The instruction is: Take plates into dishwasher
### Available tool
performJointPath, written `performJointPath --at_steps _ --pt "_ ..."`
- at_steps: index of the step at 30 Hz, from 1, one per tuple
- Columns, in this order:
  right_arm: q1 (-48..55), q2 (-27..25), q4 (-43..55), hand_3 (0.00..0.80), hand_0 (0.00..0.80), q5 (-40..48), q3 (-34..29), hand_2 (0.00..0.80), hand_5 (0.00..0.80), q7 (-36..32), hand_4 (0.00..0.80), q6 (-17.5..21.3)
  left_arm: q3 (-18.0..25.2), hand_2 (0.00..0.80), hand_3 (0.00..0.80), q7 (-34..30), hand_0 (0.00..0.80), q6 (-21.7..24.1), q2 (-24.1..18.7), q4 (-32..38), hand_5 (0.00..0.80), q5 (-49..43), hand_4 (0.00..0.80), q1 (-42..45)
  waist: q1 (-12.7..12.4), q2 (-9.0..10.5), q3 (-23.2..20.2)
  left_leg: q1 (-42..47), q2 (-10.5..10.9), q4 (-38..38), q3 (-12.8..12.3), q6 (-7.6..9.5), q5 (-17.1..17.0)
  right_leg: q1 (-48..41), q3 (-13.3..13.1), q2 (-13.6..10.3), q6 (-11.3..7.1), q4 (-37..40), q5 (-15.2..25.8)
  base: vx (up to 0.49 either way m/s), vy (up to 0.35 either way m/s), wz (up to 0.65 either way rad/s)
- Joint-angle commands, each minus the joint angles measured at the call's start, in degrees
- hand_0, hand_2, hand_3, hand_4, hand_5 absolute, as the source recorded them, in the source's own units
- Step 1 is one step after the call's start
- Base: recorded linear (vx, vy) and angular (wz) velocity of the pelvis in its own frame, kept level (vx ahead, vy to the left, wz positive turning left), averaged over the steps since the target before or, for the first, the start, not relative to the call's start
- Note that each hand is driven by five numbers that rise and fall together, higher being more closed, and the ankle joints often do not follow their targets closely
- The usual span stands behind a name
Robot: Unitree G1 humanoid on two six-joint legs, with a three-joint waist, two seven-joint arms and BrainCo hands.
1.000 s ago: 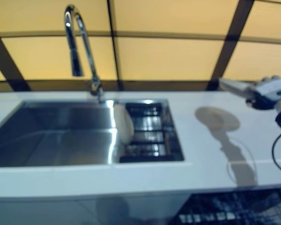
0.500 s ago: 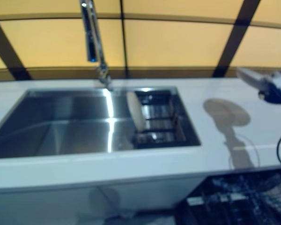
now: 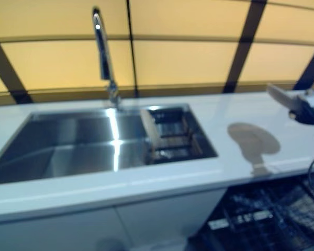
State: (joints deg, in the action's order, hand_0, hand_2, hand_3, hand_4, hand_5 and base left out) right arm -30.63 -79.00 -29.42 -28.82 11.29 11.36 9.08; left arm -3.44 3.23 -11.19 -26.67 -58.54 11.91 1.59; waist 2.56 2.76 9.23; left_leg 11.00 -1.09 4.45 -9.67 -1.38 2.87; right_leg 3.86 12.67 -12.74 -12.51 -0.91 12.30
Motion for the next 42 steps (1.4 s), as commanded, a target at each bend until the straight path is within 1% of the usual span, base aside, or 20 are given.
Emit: performJointPath --at_steps 1,2,3,5,6,7,9,10,12,15,20,24,26,28,32,34,35,38,40,42 --pt "-1.2 -1.8 3.4 0.8 0.8 4.6 -3.7 0.8 0.8 1.1 0.8 -3.0 -1.4 0.0 0.0 -0.4 0.0 -2.1 -1.6 -1.7 0.0 -3.1 0.0 -1.0 -1.2 -0.05 -3.8 -2.0 1.2 -1.4 1.1 1.59 0.9 3.6 -2.1 2.7 1.54 -11.0 -1.7 -0.282 -0.031 -0.25" --pt "2.4 -1.5 3.7 0.8 0.8 5.5 -7.1 0.8 0.8 1.4 0.8 -2.5 -1.0 0.0 0.0 -0.3 0.0 -2.6 -1.5 -2.5 0.0 -3.6 0.0 -0.6 -2.1 -0.64 -4.6 -4.1 0.8 -1.8 1.1 2.08 0.3 1.6 -2.3 3.0 2.7 -13.7 -5.5 -0.287 -0.066 -0.12" --pt "4.6 -0.9 3.6 0.8 0.8 5.6 -8.9 0.8 0.8 1.6 0.8 -2.0 -0.5 0.0 0.0 -0.3 0.0 -2.4 -1.5 -3.5 0.0 -4.0 0.0 -0.3 -2.8 -0.4 -5.3 -5.5 0.9 -2.2 1.1 2.33 0.2 -0.1 -2.0 2.9 3.19 -12.6 -6.5 -0.268 -0.106 -0.12" --pt "6.9 -0.5 3.2 0.8 0.8 6.0 -10.5 0.8 0.8 2.0 0.8 -1.0 0.2 0.0 0.0 -0.4 0.0 -2.0 -1.6 -4.6 0.0 -4.2 0.0 0.1 -3.8 0.31 -6.1 -6.8 1.2 -2.7 1.0 2.47 0.2 -3.4 -1.5 2.8 3.3 -9.2 -8.1 -0.145 -0.111 -0.3" --pt "8.3 0.0 1.7 0.8 0.8 7.0 -11.2 0.8 0.8 2.6 0.8 1.4 1.6 0.0 0.0 -0.9 0.0 -1.2 -1.7 -6.2 0.0 -4.1 0.0 0.7 -5.3 1.71 -7.1 -7.6 1.8 -3.3 0.1 1.98 0.6 -6.7 1.5 2.3 2.44 -1.2 -8.1 -0.132 -0.152 -0.62" --pt "8.2 0.4 1.1 0.8 0.8 8.2 -10.9 0.8 0.8 2.8 0.8 2.3 2.2 0.0 0.0 -0.4 0.0 -0.6 -1.5 -6.9 0.0 -3.5 0.0 1.2 -5.6 1.97 -7.6 -7.6 1.4 -3.2 -0.8 1.14 0.5 -6.7 2.2 2.3 1.54 3.0 -6.8 -0.132 -0.155 -0.76" --pt "7.6 1.4 1.5 0.8 0.8 8.7 -10.6 0.8 0.8 1.5 0.8 1.4 3.4 0.0 0.0 0.0 0.0 -1.6 -0.9 -5.7 0.0 -3.1 0.0 1.4 -5.4 1.82 -7.9 -7.5 0.7 -2.4 -1.8 0.46 0.2 -6.4 1.6 3.0 1.07 4.8 -6.2 -0.088 -0.085 -0.79" --pt "8.0 2.4 3.1 0.8 0.8 9.3 -11.2 0.8 0.8 -0.1 0.8 -0.3 3.8 0.0 0.0 0.3 0.0 -2.1 -0.1 -5.1 0.0 -3.3 0.0 1.6 -5.2 1.58 -7.7 -6.8 0.5 -1.5 -2.0 0.5 0.2 -6.8 0.8 3.9 1.47 4.6 -7.1 -0.065 -0.047 -0.49" --pt "10.5 2.9 5.3 0.8 0.8 10.4 -13.3 0.8 0.8 -2.1 0.8 -2.0 3.7 0.0 0.0 0.4 0.0 -2.1 1.1 -4.5 0.0 -4.1 0.0 1.8 -4.3 1.59 -8.1 -7.2 0.6 -1.3 -1.8 0.66 -0.3 -6.2 -0.9 4.7 2.31 3.8 -8.0 -0.038 -0.028 -0.15" --pt "15.9 3.8 6.3 0.8 0.8 11.2 -17.5 0.8 0.8 -3.9 0.8 -1.9 3.4 0.0 0.0 0.8 0.0 -1.6 2.0 -4.2 0.0 -3.8 0.0 1.8 -3.1 1.6 -8.5 -6.6 0.2 -0.6 -3.1 0.48 -0.5 -6.6 -1.2 5.3 2.71 3.7 -8.6 -0.013 -0.016 0.0" --pt "21.8 5.0 6.3 0.8 0.8 11.7 -21.8 0.8 0.8 -5.7 0.8 -1.8 3.2 0.0 0.0 1.4 0.0 -1.2 2.3 -4.4 0.0 -4.8 0.0 1.8 -2.0 1.88 -8.9 -6.1 0.1 0.0 -3.5 0.33 -0.6 -6.4 -1.7 6.0 2.98 4.1 -8.5 0.007 -0.056 0.04" --pt "25.4 6.0 8.1 0.8 0.8 12.5 -24.4 0.8 0.8 -8.8 0.8 -3.1 3.5 0.0 0.0 1.6 0.0 -1.1 2.2 -4.4 0.0 -5.1 0.0 1.7 -0.8 1.86 -8.9 -5.9 0.0 0.1 -3.9 0.24 -0.7 -5.9 -2.5 6.6 3.21 4.1 -8.4 -0.004 -0.019 -0.01" --pt "26.3 6.7 8.6 0.8 0.8 12.8 -25.0 0.8 0.8 -9.8 0.8 -3.4 3.5 0.0 0.0 1.7 0.0 -1.2 2.1 -4.4 0.0 -5.2 0.0 1.6 -0.7 1.87 -8.8 -5.9 0.0 0.1 -4.0 0.24 -0.7 -5.8 -2.6 6.7 3.23 4.1 -8.3 -0.016 -0.034 -0.05" --pt "27.4 7.6 9.2 0.8 0.8 14.0 -25.2 0.8 0.8 -12.6 0.8 -4.3 3.6 0.0 0.0 1.7 0.0 -1.0 1.8 -5.0 0.0 -5.3 0.0 1.4 -0.2 1.81 -8.6 -5.7 0.0 0.2 -4.2 0.23 -0.7 -5.7 -2.9 7.0 3.28 4.0 -8.4 -0.006 -0.016 -0.02" --pt "28.5 9.1 8.9 0.8 0.8 15.6 -25.3 0.8 0.8 -15.8 0.8 -5.8 3.9 0.0 0.0 1.5 0.0 -0.4 1.8 -5.5 0.0 -5.4 0.0 1.5 0.3 1.83 -8.4 -5.7 -0.2 0.3 -4.8 0.19 -0.8 -5.6 -3.1 7.2 3.31 4.0 -8.3 -0.004 -0.008 0.0" --pt "29.4 10.3 8.8 0.8 0.8 17.6 -25.7 0.8 0.8 -18.2 0.8 -6.4 3.8 0.0 0.0 1.2 0.0 -0.3 1.8 -5.6 0.0 -5.8 0.0 1.5 0.5 1.84 -8.2 -5.6 -0.2 0.4 -4.9 0.17 -0.8 -5.5 -3.3 7.3 3.34 3.9 -8.2 -0.013 -0.02 0.0" --pt "29.6 11.1 9.2 0.8 0.8 19.1 -25.7 0.8 0.8 -21.2 0.8 -7.2 3.8 0.0 0.0 1.0 0.0 -0.2 1.8 -5.6 0.0 -6.1 0.0 1.6 0.7 1.84 -8.0 -5.6 -0.2 0.5 -4.9 0.15 -0.9 -5.4 -3.4 7.4 3.29 4.0 -8.1 -0.02 -0.032 0.0" --pt "29.5 12.4 9.4 0.8 0.8 21.2 -24.6 0.8 0.8 -24.5 0.8 -7.5 3.8 0.0 0.0 0.7 0.0 -0.3 1.6 -5.6 0.0 -6.3 0.0 1.5 0.8 1.76 -7.7 -5.5 -0.1 0.6 -4.9 0.2 -1.0 -5.4 -3.6 7.5 3.27 3.8 -8.0 0.0 0.0 0.0" --pt "29.2 12.8 9.2 0.8 0.8 21.8 -24.2 0.8 0.8 -25.2 0.8 -7.4 3.9 0.0 0.0 0.7 0.0 -0.2 1.6 -5.6 0.0 -6.3 0.0 1.5 0.8 1.77 -7.6 -5.4 -0.1 0.6 -5.0 0.21 -1.0 -5.4 -3.7 7.6 3.26 3.8 -8.0 0.0 0.0 0.0" --pt "28.6 14.3 9.2 0.8 0.8 21.7 -22.8 0.8 0.8 -26.5 0.8 -7.6 3.7 0.0 0.0 0.9 0.0 -0.3 1.5 -5.6 0.0 -6.3 0.0 1.3 0.8 1.73 -7.4 -5.3 -0.1 0.6 -5.0 0.25 -1.0 -5.4 -3.7 7.6 3.25 3.5 -8.0 0.0 0.0 0.0"
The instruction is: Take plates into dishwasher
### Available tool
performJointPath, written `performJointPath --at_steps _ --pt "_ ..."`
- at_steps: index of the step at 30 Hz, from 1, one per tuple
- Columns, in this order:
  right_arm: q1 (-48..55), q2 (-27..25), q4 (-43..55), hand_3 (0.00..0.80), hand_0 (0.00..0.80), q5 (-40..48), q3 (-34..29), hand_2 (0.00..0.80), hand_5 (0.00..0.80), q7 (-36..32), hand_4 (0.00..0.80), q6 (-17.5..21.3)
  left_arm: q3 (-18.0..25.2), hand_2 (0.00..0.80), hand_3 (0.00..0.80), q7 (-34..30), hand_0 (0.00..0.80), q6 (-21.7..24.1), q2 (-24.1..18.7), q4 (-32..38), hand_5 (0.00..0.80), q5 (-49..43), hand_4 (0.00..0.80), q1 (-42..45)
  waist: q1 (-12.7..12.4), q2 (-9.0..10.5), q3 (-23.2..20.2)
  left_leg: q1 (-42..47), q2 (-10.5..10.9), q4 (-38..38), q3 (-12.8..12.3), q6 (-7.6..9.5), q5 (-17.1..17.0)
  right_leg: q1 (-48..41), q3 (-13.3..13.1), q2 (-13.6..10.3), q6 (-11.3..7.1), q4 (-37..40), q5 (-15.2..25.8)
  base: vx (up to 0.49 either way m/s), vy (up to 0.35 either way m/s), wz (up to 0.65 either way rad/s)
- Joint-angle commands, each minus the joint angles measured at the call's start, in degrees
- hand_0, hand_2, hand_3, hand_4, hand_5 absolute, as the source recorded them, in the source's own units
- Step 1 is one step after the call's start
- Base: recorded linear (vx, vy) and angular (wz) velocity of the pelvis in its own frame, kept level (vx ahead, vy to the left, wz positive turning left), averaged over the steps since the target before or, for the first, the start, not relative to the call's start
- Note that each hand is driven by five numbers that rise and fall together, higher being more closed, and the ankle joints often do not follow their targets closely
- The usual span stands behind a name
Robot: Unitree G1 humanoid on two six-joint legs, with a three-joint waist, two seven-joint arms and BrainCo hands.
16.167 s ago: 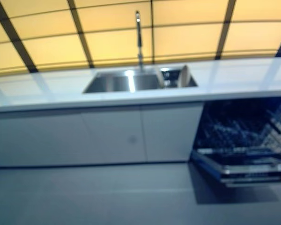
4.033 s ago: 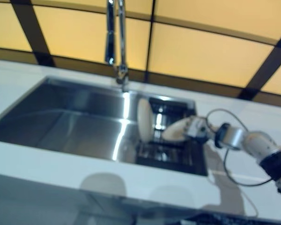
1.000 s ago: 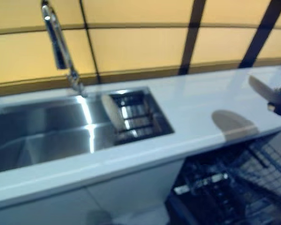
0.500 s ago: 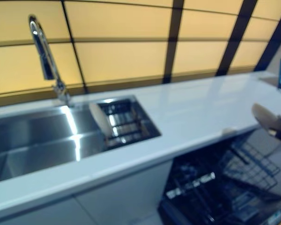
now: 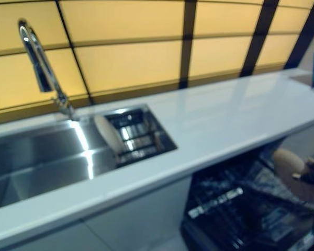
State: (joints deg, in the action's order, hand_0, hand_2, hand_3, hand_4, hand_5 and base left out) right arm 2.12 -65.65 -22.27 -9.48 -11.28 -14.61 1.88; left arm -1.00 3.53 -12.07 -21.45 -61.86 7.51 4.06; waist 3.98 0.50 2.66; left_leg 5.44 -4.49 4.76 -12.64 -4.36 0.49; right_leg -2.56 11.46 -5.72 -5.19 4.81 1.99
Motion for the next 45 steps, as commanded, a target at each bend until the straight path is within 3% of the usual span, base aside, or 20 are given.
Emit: performJointPath --at_steps 1,25,31,35,39,45 --pt "-4.3 1.5 2.0 0.8 0.8 2.3 0.2 0.8 0.8 -1.0 0.8 -0.5 1.3 0.0 0.0 0.6 0.0 0.6 -3.8 -2.1 0.0 -1.9 0.0 -1.1 -0.6 3.99 -0.7 0.2 3.2 0.2 -2.0 3.23 1.3 1.1 -2.5 0.6 -4.08 -2.2 2.3 0.0 0.0 0.0" --pt "-10.3 9.8 -0.3 0.8 0.8 2.1 11.7 0.8 0.8 -3.6 0.8 -0.4 0.7 0.0 0.0 0.5 0.0 0.7 -3.5 -0.8 0.0 -0.1 0.0 -1.6 -1.9 2.97 1.5 0.1 3.2 0.2 -1.5 2.92 0.8 0.3 -1.1 0.6 -3.87 -1.7 2.1 -0.001 -0.001 0.0" --pt "-11.9 11.0 -2.0 0.8 0.8 -0.3 14.5 0.8 0.8 -2.6 0.8 -0.4 1.8 0.0 0.0 0.9 0.0 0.3 -2.9 -0.5 0.0 6.5 0.0 -1.7 -2.4 2.87 1.8 0.0 3.3 0.2 -0.9 2.91 0.7 0.0 -0.7 0.5 -3.85 -1.7 1.9 -0.002 -0.002 0.01" --pt "-11.7 12.0 -4.4 0.8 0.8 -3.1 16.7 0.8 0.8 -0.8 0.8 -0.3 5.7 0.0 0.0 2.5 0.0 0.7 -1.8 -0.2 0.0 17.1 0.0 -0.9 -3.2 3.04 1.8 0.1 3.4 0.2 -0.1 2.84 0.6 -0.5 0.0 0.3 -3.8 -1.7 1.8 0.003 -0.038 0.02" --pt "-12.3 12.8 -6.2 0.8 0.8 -5.2 18.9 0.8 0.8 0.4 0.8 -0.3 8.1 0.0 0.0 4.2 0.0 1.4 -1.6 -0.2 0.0 21.9 0.0 -0.8 -3.8 3.12 2.0 0.0 3.5 0.2 0.4 2.79 0.5 -0.7 0.5 0.2 -3.77 -1.5 1.8 0.001 -0.035 0.06" --pt "-14.2 13.8 -9.7 0.8 0.8 -7.7 22.1 0.8 0.8 2.2 0.8 -1.1 8.5 0.0 0.0 5.1 0.0 2.0 -2.4 0.0 0.0 23.6 0.0 -1.4 -4.7 2.71 2.3 -0.6 3.7 0.2 1.2 2.81 0.3 -0.6 0.7 0.2 -3.74 -1.3 1.9 -0.02 -0.036 0.08"
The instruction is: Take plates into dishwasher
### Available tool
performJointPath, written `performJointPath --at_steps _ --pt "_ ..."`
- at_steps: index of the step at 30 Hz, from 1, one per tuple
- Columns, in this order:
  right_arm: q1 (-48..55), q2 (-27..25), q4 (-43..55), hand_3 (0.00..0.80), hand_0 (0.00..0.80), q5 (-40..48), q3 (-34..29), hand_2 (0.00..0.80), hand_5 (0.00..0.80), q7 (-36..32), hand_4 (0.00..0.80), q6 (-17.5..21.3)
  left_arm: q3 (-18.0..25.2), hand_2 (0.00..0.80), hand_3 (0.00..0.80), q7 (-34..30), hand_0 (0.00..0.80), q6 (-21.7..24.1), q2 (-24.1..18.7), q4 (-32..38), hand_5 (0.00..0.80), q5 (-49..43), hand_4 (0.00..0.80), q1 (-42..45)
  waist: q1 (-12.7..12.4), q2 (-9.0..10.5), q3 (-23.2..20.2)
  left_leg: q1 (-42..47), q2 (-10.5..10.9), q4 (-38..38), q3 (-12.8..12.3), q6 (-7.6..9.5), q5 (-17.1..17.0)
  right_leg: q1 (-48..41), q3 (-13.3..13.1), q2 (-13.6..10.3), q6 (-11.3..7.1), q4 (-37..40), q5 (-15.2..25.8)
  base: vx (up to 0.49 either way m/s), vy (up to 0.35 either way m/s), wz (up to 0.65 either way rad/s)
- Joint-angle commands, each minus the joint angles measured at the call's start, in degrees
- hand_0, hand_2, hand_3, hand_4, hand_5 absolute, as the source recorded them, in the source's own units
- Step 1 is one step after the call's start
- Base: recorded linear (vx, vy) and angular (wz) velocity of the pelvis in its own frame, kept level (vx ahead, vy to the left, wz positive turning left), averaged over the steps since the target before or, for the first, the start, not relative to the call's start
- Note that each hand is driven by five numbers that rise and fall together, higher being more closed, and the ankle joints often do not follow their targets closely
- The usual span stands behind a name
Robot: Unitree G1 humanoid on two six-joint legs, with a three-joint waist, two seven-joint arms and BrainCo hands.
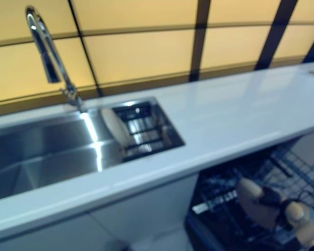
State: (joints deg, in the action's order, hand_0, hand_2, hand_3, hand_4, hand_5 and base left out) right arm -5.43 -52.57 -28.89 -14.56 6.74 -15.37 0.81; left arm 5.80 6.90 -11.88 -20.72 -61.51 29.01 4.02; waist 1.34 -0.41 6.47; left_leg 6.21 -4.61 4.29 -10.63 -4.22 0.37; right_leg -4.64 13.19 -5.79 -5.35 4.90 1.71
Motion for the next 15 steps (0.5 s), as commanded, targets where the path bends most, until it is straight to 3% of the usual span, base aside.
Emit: performJointPath --at_steps 1,15 --pt "-7.0 0.9 -3.8 0.8 0.8 -2.9 4.6 0.8 0.8 3.3 0.8 -0.2 1.7 0.0 0.0 1.8 0.0 1.9 -3.3 -0.4 0.0 2.4 0.0 -1.5 -2.1 3.51 -1.4 -1.4 3.8 0.7 -0.7 2.67 0.3 1.5 -1.0 0.3 -3.61 -1.5 2.2 -0.03 -0.042 0.01" --pt "-12.8 4.3 -13.2 0.8 0.8 -3.9 10.9 0.8 0.8 4.2 0.8 -2.5 0.7 0.0 0.0 2.2 0.0 1.7 -4.9 0.7 0.0 4.1 0.0 -3.4 -3.2 1.38 0.7 -3.2 4.2 0.5 0.7 2.73 -0.5 2.9 -0.9 -0.1 -3.22 -1.8 2.3 -0.042 -0.029 0.05"
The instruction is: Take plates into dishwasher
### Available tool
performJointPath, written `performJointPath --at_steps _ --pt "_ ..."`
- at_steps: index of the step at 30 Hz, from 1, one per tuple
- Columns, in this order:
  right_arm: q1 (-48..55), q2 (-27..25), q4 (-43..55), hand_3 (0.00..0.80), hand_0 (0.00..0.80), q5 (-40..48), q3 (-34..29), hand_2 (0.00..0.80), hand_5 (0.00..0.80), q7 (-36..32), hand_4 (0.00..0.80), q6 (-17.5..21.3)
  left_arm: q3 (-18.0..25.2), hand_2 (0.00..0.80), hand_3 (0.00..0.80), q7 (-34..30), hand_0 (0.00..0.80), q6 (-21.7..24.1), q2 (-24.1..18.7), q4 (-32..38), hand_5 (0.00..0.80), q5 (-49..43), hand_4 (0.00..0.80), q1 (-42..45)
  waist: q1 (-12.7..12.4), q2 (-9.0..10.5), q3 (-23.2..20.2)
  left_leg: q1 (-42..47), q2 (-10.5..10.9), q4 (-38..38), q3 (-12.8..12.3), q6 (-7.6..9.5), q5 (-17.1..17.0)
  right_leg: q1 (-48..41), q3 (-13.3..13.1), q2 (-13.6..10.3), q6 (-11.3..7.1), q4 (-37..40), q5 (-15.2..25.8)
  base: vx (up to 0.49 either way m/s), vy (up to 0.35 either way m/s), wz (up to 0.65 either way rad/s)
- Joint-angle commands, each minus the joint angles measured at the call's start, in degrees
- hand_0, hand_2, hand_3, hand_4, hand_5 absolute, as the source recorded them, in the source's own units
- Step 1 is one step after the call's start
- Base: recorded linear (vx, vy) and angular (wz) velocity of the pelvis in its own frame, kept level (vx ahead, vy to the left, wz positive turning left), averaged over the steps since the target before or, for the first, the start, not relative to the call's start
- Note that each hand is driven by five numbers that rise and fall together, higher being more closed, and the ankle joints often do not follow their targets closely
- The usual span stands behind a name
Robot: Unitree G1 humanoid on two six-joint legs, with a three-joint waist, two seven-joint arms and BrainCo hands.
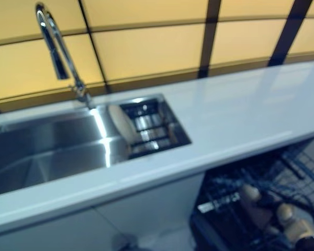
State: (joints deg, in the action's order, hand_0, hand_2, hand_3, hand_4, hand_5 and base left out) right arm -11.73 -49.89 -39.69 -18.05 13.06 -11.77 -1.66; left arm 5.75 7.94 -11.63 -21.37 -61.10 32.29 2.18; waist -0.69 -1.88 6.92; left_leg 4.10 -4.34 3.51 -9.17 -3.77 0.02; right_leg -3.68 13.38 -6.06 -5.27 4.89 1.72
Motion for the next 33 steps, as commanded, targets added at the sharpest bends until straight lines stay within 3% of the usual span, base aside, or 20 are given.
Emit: performJointPath --at_steps 1,29,30,31,33 --pt "-6.5 1.8 -3.3 0.8 0.8 -0.6 4.8 0.8 0.8 0.6 0.8 0.0 0.9 0.0 0.0 0.9 0.0 1.4 -4.5 0.2 0.0 0.7 0.0 -1.7 -1.2 2.64 0.4 -1.2 3.9 1.3 -0.7 2.23 -0.3 2.0 -1.1 0.2 -3.29 -1.7 2.3 -0.039 -0.002 0.01" --pt "-9.0 3.8 -15.6 0.8 0.8 -0.7 6.2 0.8 0.8 3.1 0.8 -0.7 -1.0 0.0 0.0 1.4 0.0 0.8 -5.8 2.0 0.0 4.2 0.0 -4.4 -1.4 0.04 3.4 -3.3 4.4 1.0 -0.5 1.62 -0.9 4.0 -0.3 -0.7 -2.93 -2.1 2.3 -0.022 -0.001 0.01" --pt "-9.0 3.8 -15.7 0.565 0.565 -0.2 6.2 0.565 0.565 3.3 0.565 -1.1 -1.1 0.0 0.0 1.4 0.0 0.8 -5.8 2.0 0.0 4.2 0.0 -4.4 -1.4 0.01 3.4 -3.2 4.4 1.1 -0.5 1.6 -0.9 3.9 -0.3 -0.7 -2.93 -2.1 2.3 -0.003 0.011 0.04" --pt "-9.0 3.9 -15.8 0.0 0.0 -0.3 6.0 0.0 0.0 3.6 0.0 -1.3 -1.1 0.0 0.0 1.3 0.0 0.9 -5.9 1.8 0.0 4.3 0.0 -4.3 -1.4 0.0 3.4 -3.1 4.4 1.1 -0.5 1.57 -0.9 3.9 -0.3 -0.7 -2.9 -2.1 2.2 0.003 0.014 0.05" --pt "-8.8 4.0 -15.7 0.0 0.0 0.5 5.7 0.0 0.0 2.6 0.0 -2.5 -1.1 0.0 0.0 1.1 0.0 1.0 -5.8 1.7 0.0 4.1 0.0 -4.2 -1.3 -0.01 3.3 -3.1 4.4 1.2 -0.5 1.54 -0.9 3.8 -0.3 -0.7 -2.84 -2.0 2.3 0.004 0.019 0.04"
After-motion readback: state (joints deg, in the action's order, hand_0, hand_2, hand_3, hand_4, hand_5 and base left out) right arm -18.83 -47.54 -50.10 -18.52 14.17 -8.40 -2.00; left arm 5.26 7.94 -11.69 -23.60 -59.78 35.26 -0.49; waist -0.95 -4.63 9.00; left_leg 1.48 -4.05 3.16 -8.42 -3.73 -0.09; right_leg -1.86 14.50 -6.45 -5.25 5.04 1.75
